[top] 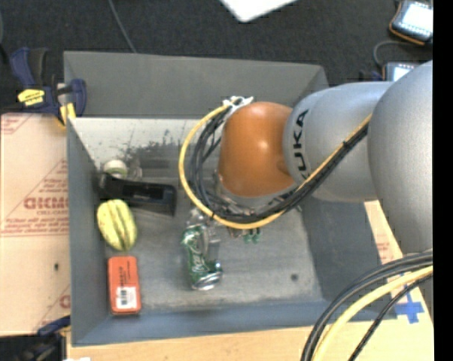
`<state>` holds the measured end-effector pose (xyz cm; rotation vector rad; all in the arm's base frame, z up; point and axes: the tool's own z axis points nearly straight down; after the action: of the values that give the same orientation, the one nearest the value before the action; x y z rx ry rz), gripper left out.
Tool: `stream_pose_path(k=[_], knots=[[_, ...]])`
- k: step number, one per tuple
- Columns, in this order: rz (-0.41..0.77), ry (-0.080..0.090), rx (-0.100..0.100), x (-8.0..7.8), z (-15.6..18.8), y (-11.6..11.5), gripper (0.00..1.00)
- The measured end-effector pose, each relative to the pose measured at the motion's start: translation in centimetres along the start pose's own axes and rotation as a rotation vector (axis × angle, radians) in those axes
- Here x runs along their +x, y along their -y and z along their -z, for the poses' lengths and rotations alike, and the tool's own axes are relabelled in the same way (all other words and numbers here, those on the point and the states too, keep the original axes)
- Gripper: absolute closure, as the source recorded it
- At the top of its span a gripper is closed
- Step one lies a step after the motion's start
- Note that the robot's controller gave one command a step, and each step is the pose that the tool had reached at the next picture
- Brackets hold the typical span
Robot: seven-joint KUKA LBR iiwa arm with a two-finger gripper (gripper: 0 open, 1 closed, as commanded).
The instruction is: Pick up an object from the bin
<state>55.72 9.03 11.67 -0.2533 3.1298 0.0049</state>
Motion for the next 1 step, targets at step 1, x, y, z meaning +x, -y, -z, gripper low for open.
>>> stream_pose_path(k=[1], knots=[[0.000,0.002,0.001,0.02,6.13,0.47,1.00]])
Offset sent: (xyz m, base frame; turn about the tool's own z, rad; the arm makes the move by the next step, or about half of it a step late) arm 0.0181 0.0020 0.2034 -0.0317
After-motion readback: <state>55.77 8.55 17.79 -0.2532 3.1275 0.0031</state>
